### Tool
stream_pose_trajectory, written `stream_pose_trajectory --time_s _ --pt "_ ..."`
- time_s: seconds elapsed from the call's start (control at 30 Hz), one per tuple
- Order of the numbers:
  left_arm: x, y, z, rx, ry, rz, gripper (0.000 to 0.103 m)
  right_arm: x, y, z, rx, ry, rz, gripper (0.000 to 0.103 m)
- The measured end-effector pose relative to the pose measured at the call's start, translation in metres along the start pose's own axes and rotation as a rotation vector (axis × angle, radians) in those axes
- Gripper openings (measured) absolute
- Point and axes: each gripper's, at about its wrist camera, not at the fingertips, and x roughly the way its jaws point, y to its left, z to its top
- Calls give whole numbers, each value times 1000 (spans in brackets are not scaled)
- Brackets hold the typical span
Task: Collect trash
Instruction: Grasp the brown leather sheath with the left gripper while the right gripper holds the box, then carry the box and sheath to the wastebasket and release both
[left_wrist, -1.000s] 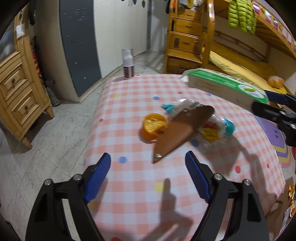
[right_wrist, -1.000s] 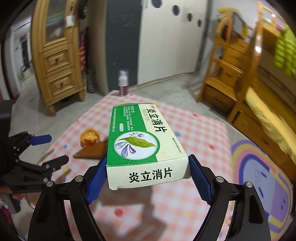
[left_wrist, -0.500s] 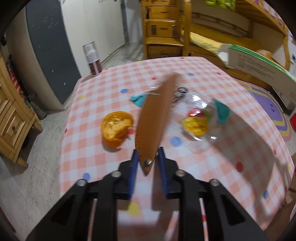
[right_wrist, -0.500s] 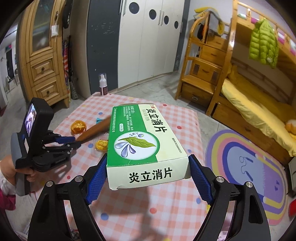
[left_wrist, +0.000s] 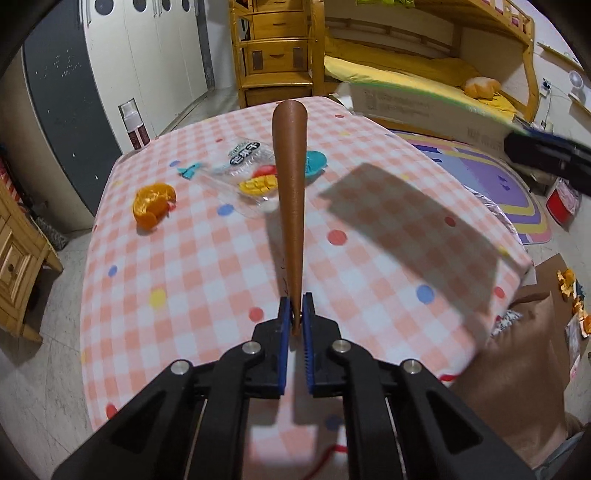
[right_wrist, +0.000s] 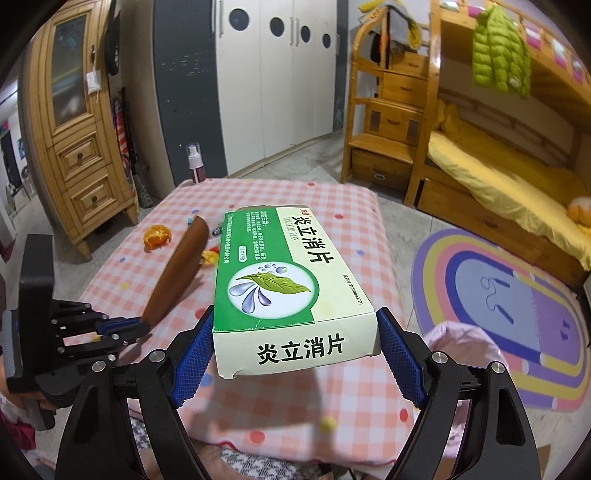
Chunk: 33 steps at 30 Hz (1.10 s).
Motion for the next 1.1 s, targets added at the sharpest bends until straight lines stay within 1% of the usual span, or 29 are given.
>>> stream_pose_trajectory --time_s 0.07,0.1,0.13,0.17,0.27,0.33,0.4,0.5,0.57,0.7,0.77,0.8,0.83,0.9,1.0,1.1 --pt "-2 -3 -3 0 3 0 14 0 -2 -6 8 9 -11 83" --pt "-2 -3 -4 3 1 8 21 -1 -4 -9 16 13 -10 83" --pt "-4 -4 -4 6 -3 9 26 -2 -7 -11 21 15 -8 83" --pt "-6 -5 -5 6 -7 4 29 -3 -10 -14 28 16 -9 83" --pt "-10 -6 -4 -5 -16 -15 40 -7 -17 -20 49 19 -8 83" --pt "-12 -8 -1 -13 -26 -11 54 -9 -22 -23 69 17 -4 83" --pt "-9 -8 5 -25 -31 1 61 -10 -25 -26 84 16 0 83" --pt "8 -1 20 -69 -16 -6 61 -13 -30 -28 95 11 -3 83" --pt "14 -1 26 -79 -9 -2 61 -15 -32 -30 100 9 -5 83" --pt "33 0 36 -62 15 19 61 -18 -38 -34 112 9 -14 83" --pt "40 1 37 -65 26 18 58 -18 -41 -35 120 10 -17 83" --pt "40 -1 37 -51 16 27 54 -18 -42 -35 124 10 -19 83" --pt "39 -3 37 -33 12 38 46 -18 -43 -36 127 10 -20 83" --pt "35 -4 37 -34 3 36 46 -18 -44 -36 132 9 -23 83" --pt "16 -8 39 -59 -53 -5 45 -22 -46 -36 135 -3 -32 83" --pt "-5 -23 46 -58 -100 -48 45 -28 -49 -36 136 -19 -57 83"
